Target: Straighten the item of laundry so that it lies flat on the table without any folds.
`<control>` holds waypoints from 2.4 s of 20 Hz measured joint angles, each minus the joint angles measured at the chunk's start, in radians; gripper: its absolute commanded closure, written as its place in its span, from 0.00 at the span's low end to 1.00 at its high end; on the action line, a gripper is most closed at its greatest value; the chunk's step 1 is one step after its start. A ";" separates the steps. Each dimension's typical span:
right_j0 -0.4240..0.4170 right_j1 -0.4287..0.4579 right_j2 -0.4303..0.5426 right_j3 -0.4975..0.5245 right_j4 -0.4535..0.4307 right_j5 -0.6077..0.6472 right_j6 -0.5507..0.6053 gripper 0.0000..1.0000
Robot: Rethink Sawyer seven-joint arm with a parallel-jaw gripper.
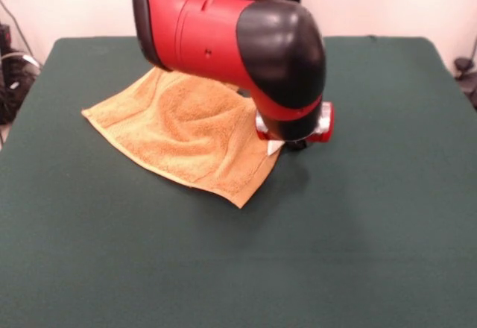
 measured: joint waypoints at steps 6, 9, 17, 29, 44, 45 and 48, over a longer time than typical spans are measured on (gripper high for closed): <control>0.031 -0.039 -0.016 0.068 -0.002 -0.110 0.089 1.00; 0.039 -0.039 -0.021 0.064 -0.011 -0.113 0.122 1.00; 0.033 -0.014 -0.021 0.013 -0.021 -0.046 0.126 1.00; 0.034 -0.018 -0.021 0.019 -0.022 -0.057 0.126 1.00; 0.050 -0.062 -0.021 0.102 -0.023 -0.174 0.126 1.00; 0.050 -0.062 -0.021 0.102 -0.023 -0.174 0.126 1.00; 0.048 -0.062 -0.019 0.101 -0.022 -0.172 0.126 1.00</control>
